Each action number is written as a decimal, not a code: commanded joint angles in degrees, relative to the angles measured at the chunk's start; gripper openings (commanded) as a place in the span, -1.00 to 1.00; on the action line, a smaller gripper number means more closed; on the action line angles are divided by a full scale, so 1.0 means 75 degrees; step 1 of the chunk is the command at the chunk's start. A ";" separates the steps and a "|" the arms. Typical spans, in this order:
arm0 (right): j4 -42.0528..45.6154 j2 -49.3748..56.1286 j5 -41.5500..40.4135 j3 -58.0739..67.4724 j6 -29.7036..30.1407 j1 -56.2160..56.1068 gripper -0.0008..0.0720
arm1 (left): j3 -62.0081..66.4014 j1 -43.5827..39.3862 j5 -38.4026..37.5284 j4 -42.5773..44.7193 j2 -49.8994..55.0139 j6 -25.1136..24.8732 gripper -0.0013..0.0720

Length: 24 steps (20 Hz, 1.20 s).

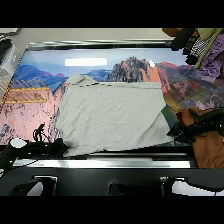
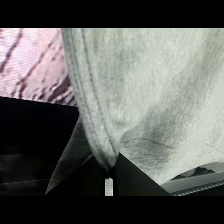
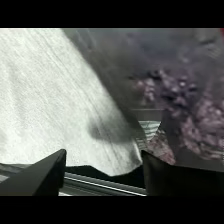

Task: Fold the clothes and pants, and hang the long-sleeved shirts on hangers.

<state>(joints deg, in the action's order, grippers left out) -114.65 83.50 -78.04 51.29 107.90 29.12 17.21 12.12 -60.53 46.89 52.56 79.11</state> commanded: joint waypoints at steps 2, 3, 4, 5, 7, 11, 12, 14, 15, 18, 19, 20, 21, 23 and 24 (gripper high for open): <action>-0.0029 0.0169 -0.0032 -0.0017 -0.0233 -0.0006 0.24 | -0.0003 0.0009 0.0020 0.0003 -0.0006 -0.0003 -0.91; -0.0044 0.0169 -0.0064 -0.0017 -0.0280 -0.0006 0.22 | -0.0003 0.0009 0.0026 0.0006 -0.0006 -0.0003 -0.91; -0.0041 0.0169 -0.0082 -0.0017 -0.0306 -0.0006 0.08 | -0.0003 0.0009 0.0029 0.0006 -0.0006 -0.0003 -0.91; -0.0041 0.0169 -0.0058 -0.0015 -0.0306 -0.0006 -0.05 | -0.0003 0.0009 0.0026 0.0003 -0.0006 -0.0003 -0.91; -0.0122 0.0169 0.0015 -0.0017 -0.0262 -0.0006 -0.55 | -0.0003 0.0009 0.0026 0.0003 -0.0006 -0.0003 -0.91; -0.0711 0.0166 -0.0064 -0.0015 -0.0119 -0.0006 -0.87 | 0.0009 0.0009 0.0029 0.0003 -0.0006 -0.0003 -0.91; -0.1113 0.0149 -0.0172 -0.0015 0.0061 -0.0006 -0.87 | 0.0073 0.0009 0.0026 -0.0003 -0.0006 -0.0003 -0.91; -0.1993 -0.0061 -0.0143 -0.0003 0.0335 -0.0108 -0.87 | 0.0493 0.0009 0.0023 -0.0085 -0.0020 -0.0003 -0.91; -0.2235 -0.0256 -0.0038 0.0038 0.0484 -0.0321 -0.87 | 0.0880 0.0009 0.0026 -0.0119 -0.0020 0.0000 -0.91; -0.2256 -0.0950 0.0469 0.0764 0.0504 -0.1504 -0.87 | 0.2573 0.0009 0.0023 -0.0195 -0.0020 0.0073 -0.92; -0.2253 -0.1215 0.0691 0.1239 0.0411 -0.1880 -0.87 | 0.3308 0.0015 0.0026 -0.0192 -0.0017 0.0125 -0.92; -0.2226 -0.1466 0.0903 0.1781 0.0254 -0.2168 -0.87 | 0.4022 0.0064 0.0026 -0.0192 -0.0017 0.0128 -0.92; -0.2183 -0.1719 0.1116 0.2413 0.0067 -0.2361 -0.87 | 0.4768 0.0157 0.0029 -0.0192 -0.0017 0.0149 -0.92; -0.2043 -0.2212 0.1425 0.4039 -0.0527 -0.2492 -0.87 | 0.6461 0.0487 0.0023 -0.0192 -0.0020 0.0143 -0.92; -0.2025 -0.2430 0.1501 0.4814 -0.0764 -0.2489 -0.87 | 0.7259 0.0670 0.0023 -0.0192 -0.0023 0.0146 -0.92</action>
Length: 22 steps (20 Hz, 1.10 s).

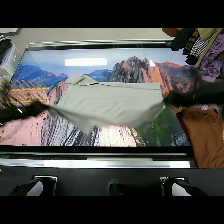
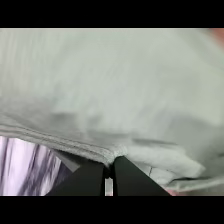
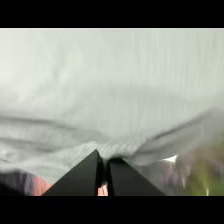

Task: Fold the clothes and pants, and hang the long-sleeved shirts on hangers.

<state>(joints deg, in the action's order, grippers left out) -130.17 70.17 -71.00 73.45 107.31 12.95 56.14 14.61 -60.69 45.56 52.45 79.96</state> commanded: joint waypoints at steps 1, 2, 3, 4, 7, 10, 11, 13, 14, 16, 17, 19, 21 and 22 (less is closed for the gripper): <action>0.0117 -0.0903 0.0554 0.2684 -0.0729 -0.0332 -0.87 | 0.2940 0.0551 0.0038 -0.0015 -0.0015 0.0035 -0.92; 0.0181 -0.1131 0.0463 0.3413 -0.0810 -0.0332 -0.87 | 0.3774 0.0746 0.0038 -0.0017 -0.0044 0.0096 -0.91; 0.0256 -0.1355 0.0312 0.4106 -0.0851 -0.0332 -0.87 | 0.4488 0.0921 0.0038 -0.0012 -0.0093 0.0195 -0.92; 0.0358 -0.1606 0.0111 0.4797 -0.0924 -0.0332 -0.87 | 0.5112 0.1087 0.0020 -0.0012 -0.0187 0.0344 -0.92; 0.0592 -0.2436 -0.0105 0.6143 -0.1518 -0.0332 -0.87 | 0.6263 0.1518 -0.0029 0.0117 -0.0845 0.0938 -0.91; 0.1084 -0.3383 0.0423 0.6219 -0.2180 -0.0332 -0.87 | 0.6371 0.1871 -0.0012 0.1504 -0.1833 0.2084 -0.92; 0.1440 -0.3570 0.0609 0.6219 -0.2436 -0.0332 -0.87 | 0.6371 0.1982 -0.0003 0.2273 -0.2092 0.2579 -0.92; 0.1961 -0.3599 0.0667 0.6210 -0.2681 -0.0332 -0.87 | 0.6365 0.2168 0.0015 0.3273 -0.2308 0.2964 -0.92; 0.2078 -0.3465 0.0507 0.6210 -0.2684 -0.0332 -0.87 | 0.6315 0.2197 0.0009 0.3293 -0.2261 0.2885 -0.92; 0.2040 -0.2973 -0.0029 0.6202 -0.2783 -0.0332 -0.87 | 0.6038 0.2165 -0.0108 0.2684 -0.1988 0.2579 -0.92; 0.2014 -0.2626 -0.0388 0.6202 -0.3005 -0.0332 -0.87 | 0.5846 0.2168 -0.0251 0.2183 -0.1757 0.2261 -0.92; 0.1982 -0.1749 -0.1297 0.6094 -0.3293 -0.0335 -0.87 | 0.5327 0.2165 -0.0597 0.0988 -0.1090 0.1332 -0.92; 0.1754 -0.0889 -0.1772 0.5470 -0.3279 -0.0335 -0.87 | 0.4677 0.1909 -0.0740 0.0437 -0.0219 0.0688 -0.91; 0.1609 -0.0443 -0.1743 0.5042 -0.3273 -0.0335 -0.87 | 0.4336 0.1626 -0.0685 0.0472 0.0300 0.0469 -0.92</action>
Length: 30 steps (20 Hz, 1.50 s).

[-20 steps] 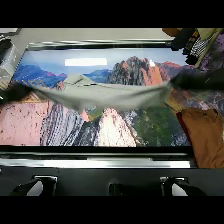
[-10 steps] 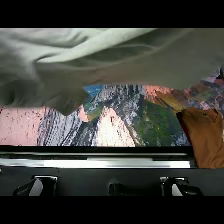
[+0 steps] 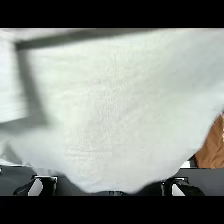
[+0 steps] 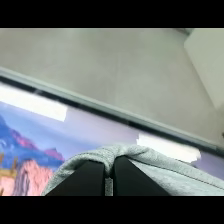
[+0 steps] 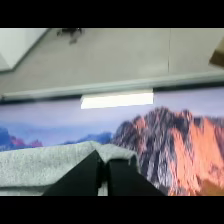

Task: Fold the clothes and pants, and hang the long-sleeved shirts on hangers.

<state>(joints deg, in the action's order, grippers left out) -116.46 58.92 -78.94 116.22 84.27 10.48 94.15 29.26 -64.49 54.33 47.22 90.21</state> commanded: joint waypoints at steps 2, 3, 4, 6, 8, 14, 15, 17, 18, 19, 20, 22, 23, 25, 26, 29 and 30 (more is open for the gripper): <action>-0.0356 0.1903 -0.0184 -0.1580 -0.0087 -0.0012 -0.87 | -0.1285 -0.0903 -0.0015 -0.0697 0.2162 -0.1617 -0.91; -0.0254 0.2291 0.0204 -0.2005 -0.0032 -0.0012 -0.87 | -0.1489 -0.1209 0.0149 -0.0697 0.2847 -0.1824 -0.91; -0.0178 0.2678 0.0621 -0.2390 0.0000 -0.0012 -0.87 | -0.1574 -0.1460 0.0361 -0.0647 0.3518 -0.2005 -0.91; -0.0149 0.3550 0.1478 -0.2894 0.0216 -0.0012 -0.87 | -0.1577 -0.1912 0.1186 -0.0624 0.4943 -0.2256 -0.91; -0.0169 0.4438 0.2218 -0.2952 0.0493 -0.0012 -0.87 | -0.1527 -0.2273 0.2372 -0.0624 0.6172 -0.2317 -0.92; -0.0169 0.5785 0.3456 -0.2949 0.0825 -0.0012 -0.87 | -0.0067 -0.2783 0.2346 -0.0638 0.8186 -0.2812 -0.92; -0.0169 0.5779 0.3174 -0.2949 0.0822 -0.0012 -0.87 | -0.0050 -0.2754 0.2130 -0.0641 0.8154 -0.2809 -0.91; -0.0058 0.5721 0.2328 -0.2911 0.0810 -0.0003 -0.87 | -0.0041 -0.2617 0.1448 -0.0618 0.8061 -0.2806 -0.92; 0.0087 0.5683 0.1967 -0.2911 0.0761 -0.0003 -0.87 | -0.0041 -0.2538 0.1075 -0.0609 0.8026 -0.2804 -0.92; 0.0262 0.5659 0.1603 -0.2908 0.0653 -0.0003 -0.87 | -0.0041 -0.2448 0.0629 -0.0615 0.7991 -0.2801 -0.91; 0.0440 0.5639 0.1218 -0.2911 0.0495 -0.0003 -0.87 | -0.0038 -0.2363 0.0204 -0.0612 0.7959 -0.2771 -0.91; 0.0650 0.5619 0.0583 -0.2911 0.0449 -0.0003 -0.87 | -0.0038 -0.2183 -0.0571 -0.0615 0.7877 -0.2553 -0.92; 0.0662 0.5622 0.0321 -0.2911 0.0449 -0.0003 -0.87 | -0.0038 -0.2113 -0.0930 -0.0609 0.7822 -0.2428 -0.92; 0.0737 0.5622 0.0044 -0.2911 0.0449 -0.0006 -0.87 | -0.0041 -0.2049 -0.1536 -0.0405 0.7787 -0.2092 -0.92; 0.0801 0.5622 0.0064 -0.2911 0.0449 -0.0006 -0.87 | -0.0041 -0.2060 -0.1781 -0.0117 0.7807 -0.1827 -0.92; 0.1169 0.5648 0.0408 -0.2914 0.0455 -0.0006 -0.87 | -0.0041 -0.2168 -0.2375 0.0731 0.7912 -0.1317 -0.92; 0.1294 0.5665 0.0536 -0.2911 0.0455 -0.0006 -0.87 | -0.0041 -0.2171 -0.2530 0.0903 0.7938 -0.1276 -0.92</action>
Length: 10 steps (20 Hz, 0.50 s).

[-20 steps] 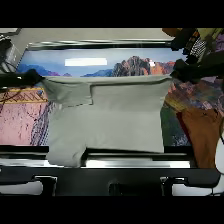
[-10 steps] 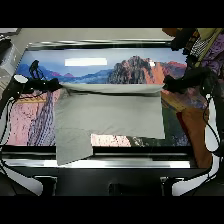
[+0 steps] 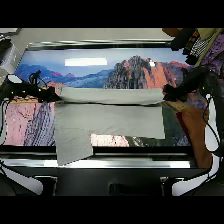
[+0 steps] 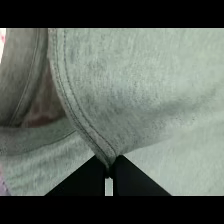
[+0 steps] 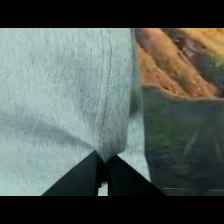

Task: Fold the clothes and pants, and hang the long-sleeved shirts on hangers.

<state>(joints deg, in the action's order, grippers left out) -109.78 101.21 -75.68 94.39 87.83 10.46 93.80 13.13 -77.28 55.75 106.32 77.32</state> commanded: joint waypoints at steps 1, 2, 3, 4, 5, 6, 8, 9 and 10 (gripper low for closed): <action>0.0522 0.0055 0.0181 -0.0003 -0.0023 -0.0003 -0.87 | 0.0006 -0.0015 -0.0871 0.0839 0.0070 0.0478 -0.92; 0.0548 0.0087 0.0274 -0.0003 -0.0023 -0.0003 -0.87 | 0.0006 -0.0015 -0.0868 0.0921 0.0076 0.0504 -0.92; 0.0525 0.0134 0.0309 -0.0003 -0.0020 -0.0003 -0.87 | 0.0006 -0.0015 -0.0868 0.0921 0.0096 0.0501 -0.92; 0.0525 0.0204 0.0329 -0.0003 -0.0020 -0.0003 -0.87 | 0.0006 -0.0017 -0.0868 0.0918 0.0122 0.0498 -0.92; 0.0516 0.0280 0.0294 -0.0017 -0.0023 -0.0003 -0.87 | 0.0003 -0.0032 -0.0866 0.0918 0.0160 0.0498 -0.92; 0.0510 0.0385 0.0184 -0.0017 -0.0023 -0.0003 -0.87 | 0.0003 -0.0047 -0.0866 0.0918 0.0207 0.0501 -0.92; 0.0527 0.0574 -0.0122 -0.0017 -0.0020 -0.0003 -0.87 | 0.0003 -0.0047 -0.0848 0.0921 0.0289 0.0501 -0.91; 0.0542 0.0659 -0.0297 -0.0017 -0.0020 -0.0003 -0.87 | 0.0003 -0.0047 -0.0839 0.0921 0.0315 0.0504 -0.91; 0.0530 0.0720 -0.0396 -0.0017 -0.0017 -0.0003 -0.86 | 0.0003 -0.0047 -0.0833 0.0921 0.0321 0.0501 -0.91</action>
<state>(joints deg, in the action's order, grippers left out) -106.13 105.06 -75.94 94.28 87.64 10.44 93.80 12.80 -83.26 62.08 108.20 80.93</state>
